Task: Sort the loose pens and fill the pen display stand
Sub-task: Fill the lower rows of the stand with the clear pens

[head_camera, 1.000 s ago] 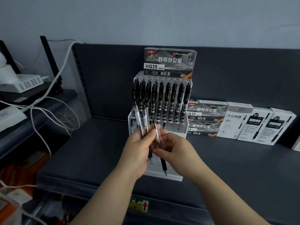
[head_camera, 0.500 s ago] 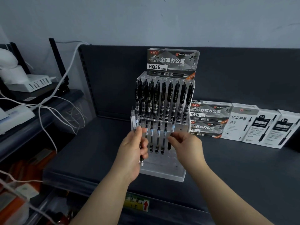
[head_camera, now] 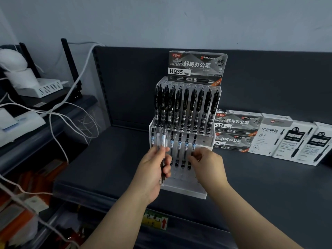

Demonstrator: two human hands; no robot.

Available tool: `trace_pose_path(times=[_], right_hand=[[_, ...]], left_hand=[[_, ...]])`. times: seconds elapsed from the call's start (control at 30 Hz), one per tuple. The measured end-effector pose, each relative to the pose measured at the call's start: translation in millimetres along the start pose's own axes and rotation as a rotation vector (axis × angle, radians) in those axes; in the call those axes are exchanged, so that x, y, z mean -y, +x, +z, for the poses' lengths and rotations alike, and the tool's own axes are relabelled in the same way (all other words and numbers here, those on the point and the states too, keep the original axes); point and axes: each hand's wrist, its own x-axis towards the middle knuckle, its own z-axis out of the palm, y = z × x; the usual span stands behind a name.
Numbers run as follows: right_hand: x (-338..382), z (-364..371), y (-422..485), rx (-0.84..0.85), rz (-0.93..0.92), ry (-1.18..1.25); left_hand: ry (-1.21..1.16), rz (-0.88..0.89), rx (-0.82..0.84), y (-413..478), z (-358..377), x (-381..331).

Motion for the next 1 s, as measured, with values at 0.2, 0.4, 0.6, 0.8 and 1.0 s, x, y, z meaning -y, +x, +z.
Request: trace_pose_path(times=[0.2, 0.4, 0.6, 0.8, 1.0], right_hand=[[8, -15, -15, -0.091, -0.043, 0.194], [33, -24, -33, 0.199, -0.08, 0.477], [27, -30, -32, 0.26, -0.05, 0.485], [17, -40, -17, 0.179, 0.037, 0.605], [-4, -35, 5, -0.048, 0.071, 0.394]], left_hand=[[-0.073, -0.043, 0.025, -3, 5, 3], [-0.089, -0.099, 0.098, -5, 17, 7], [-0.091, -0.124, 0.11, -5, 22, 11], [-0.036, 0.0, -0.01, -3, 20, 13], [0.081, 0.078, -0.087, 0, 8, 12]])
